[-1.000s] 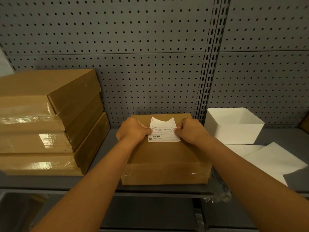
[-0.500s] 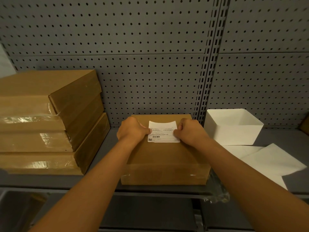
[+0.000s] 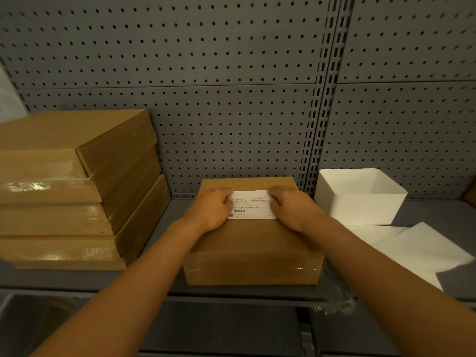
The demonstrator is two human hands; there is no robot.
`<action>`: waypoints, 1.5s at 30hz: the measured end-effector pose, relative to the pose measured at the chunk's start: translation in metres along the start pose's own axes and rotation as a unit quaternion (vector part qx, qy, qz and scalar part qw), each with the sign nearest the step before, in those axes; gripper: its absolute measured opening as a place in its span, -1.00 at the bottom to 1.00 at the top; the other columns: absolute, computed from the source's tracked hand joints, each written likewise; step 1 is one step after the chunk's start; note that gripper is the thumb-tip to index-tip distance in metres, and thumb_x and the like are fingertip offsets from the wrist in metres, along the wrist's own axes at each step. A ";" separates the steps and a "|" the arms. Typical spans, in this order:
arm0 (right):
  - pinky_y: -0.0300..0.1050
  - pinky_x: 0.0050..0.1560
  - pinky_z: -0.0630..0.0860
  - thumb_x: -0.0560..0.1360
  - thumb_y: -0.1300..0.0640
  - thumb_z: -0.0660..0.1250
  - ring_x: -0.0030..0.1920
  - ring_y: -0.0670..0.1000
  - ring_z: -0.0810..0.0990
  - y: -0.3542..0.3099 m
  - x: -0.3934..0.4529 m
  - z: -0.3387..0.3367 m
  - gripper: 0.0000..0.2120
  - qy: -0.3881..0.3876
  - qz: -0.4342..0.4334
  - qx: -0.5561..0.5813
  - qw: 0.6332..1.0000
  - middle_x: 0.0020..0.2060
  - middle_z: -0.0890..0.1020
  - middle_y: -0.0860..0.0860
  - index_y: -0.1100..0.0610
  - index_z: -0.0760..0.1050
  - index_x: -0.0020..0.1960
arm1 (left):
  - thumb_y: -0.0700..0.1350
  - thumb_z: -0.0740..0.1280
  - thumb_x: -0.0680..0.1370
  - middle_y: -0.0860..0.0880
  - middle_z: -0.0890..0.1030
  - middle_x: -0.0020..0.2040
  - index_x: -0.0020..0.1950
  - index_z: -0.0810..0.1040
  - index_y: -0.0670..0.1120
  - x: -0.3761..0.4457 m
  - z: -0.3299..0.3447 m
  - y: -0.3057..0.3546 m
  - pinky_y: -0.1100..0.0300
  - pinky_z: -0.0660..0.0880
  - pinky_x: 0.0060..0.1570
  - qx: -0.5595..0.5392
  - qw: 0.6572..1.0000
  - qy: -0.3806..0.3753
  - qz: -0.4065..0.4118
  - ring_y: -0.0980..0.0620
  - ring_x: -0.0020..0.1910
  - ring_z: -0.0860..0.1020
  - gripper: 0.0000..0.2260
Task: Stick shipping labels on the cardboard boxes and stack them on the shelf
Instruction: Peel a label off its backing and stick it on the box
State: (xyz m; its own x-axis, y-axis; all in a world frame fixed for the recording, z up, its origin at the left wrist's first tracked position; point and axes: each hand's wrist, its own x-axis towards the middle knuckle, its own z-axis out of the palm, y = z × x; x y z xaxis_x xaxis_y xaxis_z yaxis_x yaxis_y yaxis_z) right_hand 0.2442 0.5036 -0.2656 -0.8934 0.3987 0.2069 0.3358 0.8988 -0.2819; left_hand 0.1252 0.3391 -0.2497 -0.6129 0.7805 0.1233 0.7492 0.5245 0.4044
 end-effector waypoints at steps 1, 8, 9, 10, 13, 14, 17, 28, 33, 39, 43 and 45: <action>0.02 0.10 0.51 0.62 0.06 0.09 0.04 0.10 0.55 0.006 0.000 -0.002 -0.73 0.017 0.014 0.005 1.000 0.09 0.58 0.08 0.16 0.48 0.15 | -0.12 0.09 0.66 -0.13 0.50 0.32 0.32 0.48 -0.17 -0.002 -0.004 -0.005 0.12 0.37 0.21 0.000 1.000 0.023 -0.005 -0.10 0.26 0.45 -0.69; -0.04 0.12 0.46 0.61 0.05 0.09 0.10 0.10 0.52 -0.018 0.008 0.012 -0.71 -0.024 -0.027 0.023 0.999 0.15 0.55 0.10 0.15 0.42 0.24 | -0.05 0.09 0.65 -0.13 0.43 0.39 0.43 0.38 -0.12 0.011 0.008 -0.001 0.08 0.35 0.29 0.013 1.000 -0.022 -0.015 -0.11 0.33 0.41 -0.63; -0.06 0.05 0.46 0.61 0.06 0.09 0.06 0.10 0.53 -0.009 0.007 0.009 -0.75 -0.015 -0.007 0.016 1.000 0.10 0.56 0.11 0.14 0.43 0.18 | -0.07 0.09 0.65 -0.15 0.48 0.34 0.36 0.43 -0.16 0.011 0.004 -0.008 0.06 0.39 0.23 0.023 0.999 -0.003 -0.031 -0.13 0.27 0.45 -0.66; -0.08 -0.03 0.45 0.61 0.07 0.08 0.01 0.10 0.54 -0.001 0.006 0.005 -0.79 0.003 0.013 0.008 1.000 0.05 0.57 0.11 0.14 0.43 0.09 | -0.08 0.08 0.65 -0.17 0.50 0.28 0.31 0.45 -0.20 0.010 0.001 -0.013 0.05 0.40 0.18 0.030 0.999 0.015 -0.039 -0.14 0.23 0.47 -0.67; -0.08 0.01 0.44 0.62 0.09 0.08 0.05 0.10 0.53 -0.011 0.003 0.004 -0.78 0.015 -0.004 0.025 1.000 0.12 0.56 0.13 0.17 0.44 0.12 | -0.10 0.11 0.65 -0.13 0.48 0.32 0.34 0.44 -0.17 0.003 0.002 -0.001 0.12 0.36 0.23 0.008 1.000 -0.001 0.016 -0.12 0.30 0.44 -0.68; -0.05 0.14 0.44 0.62 0.09 0.09 0.15 0.12 0.51 -0.021 0.004 0.008 -0.72 -0.001 -0.035 0.039 0.999 0.20 0.53 0.12 0.17 0.43 0.23 | -0.08 0.11 0.65 -0.10 0.44 0.38 0.40 0.40 -0.13 0.001 0.007 0.006 0.14 0.31 0.29 -0.004 0.999 -0.019 0.041 -0.09 0.36 0.39 -0.66; -0.03 0.26 0.40 0.63 0.05 0.07 0.26 0.14 0.47 -0.024 0.002 0.011 -0.67 -0.038 -0.036 0.037 0.998 0.27 0.50 0.09 0.16 0.39 0.31 | -0.04 0.08 0.65 -0.08 0.43 0.40 0.41 0.39 -0.09 0.000 0.010 0.004 0.08 0.35 0.32 0.026 0.999 -0.030 0.023 -0.06 0.35 0.40 -0.65; 0.05 0.31 0.40 0.62 0.02 0.05 0.28 0.13 0.45 -0.011 -0.021 0.001 -0.62 -0.042 0.003 -0.009 0.999 0.36 0.43 0.11 0.13 0.32 0.39 | 0.00 0.05 0.66 -0.01 0.16 0.55 0.55 0.13 -0.04 -0.015 0.009 -0.020 0.10 0.04 0.49 0.057 0.998 -0.035 0.004 0.03 0.54 0.06 -0.55; 0.02 0.39 0.31 0.62 0.03 0.06 0.39 0.11 0.35 -0.029 -0.028 0.007 -0.59 -0.024 -0.012 0.006 1.000 0.40 0.39 0.11 0.15 0.30 0.42 | 0.02 0.08 0.65 0.02 0.19 0.54 0.53 0.19 -0.01 -0.023 0.015 -0.006 0.03 0.07 0.49 0.022 0.999 -0.006 0.024 0.06 0.54 0.06 -0.56; 0.00 0.24 0.39 0.62 0.09 0.05 0.20 0.17 0.49 -0.010 -0.041 -0.005 -0.76 0.002 0.057 -0.013 0.998 0.26 0.49 0.14 0.13 0.40 0.18 | -0.12 0.09 0.64 -0.02 0.21 0.53 0.53 0.20 -0.08 -0.033 0.002 -0.026 0.11 0.05 0.49 0.047 0.998 0.045 -0.010 0.04 0.53 0.08 -0.57; -0.02 0.53 0.02 0.65 -0.03 -0.04 0.53 0.00 0.09 -0.037 -0.052 0.003 -0.52 -0.083 -0.080 -0.021 0.993 0.53 0.16 0.01 0.09 0.11 0.53 | -0.01 0.07 0.66 0.03 0.23 0.52 0.52 0.23 -0.03 -0.050 0.015 0.006 0.24 0.05 0.43 0.028 0.994 -0.010 0.103 0.12 0.51 0.12 -0.59; -0.03 0.53 -0.04 0.66 -0.05 -0.08 0.54 -0.04 0.02 -0.033 -0.059 0.003 -0.51 -0.098 -0.092 -0.045 0.990 0.54 0.10 -0.03 0.06 0.05 0.55 | 0.00 0.07 0.66 0.05 0.27 0.51 0.50 0.27 0.00 -0.059 0.015 -0.002 0.21 0.15 0.42 0.057 0.994 0.007 0.094 0.12 0.50 0.16 -0.60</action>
State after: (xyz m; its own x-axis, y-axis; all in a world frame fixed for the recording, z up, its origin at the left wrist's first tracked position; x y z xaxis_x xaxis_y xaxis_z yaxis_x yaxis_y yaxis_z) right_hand 0.2855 0.4498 -0.2711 -0.9796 0.1925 0.0584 0.1803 0.9689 -0.1694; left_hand 0.1633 0.2974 -0.2718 -0.4630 0.8635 0.2002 0.8736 0.4063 0.2677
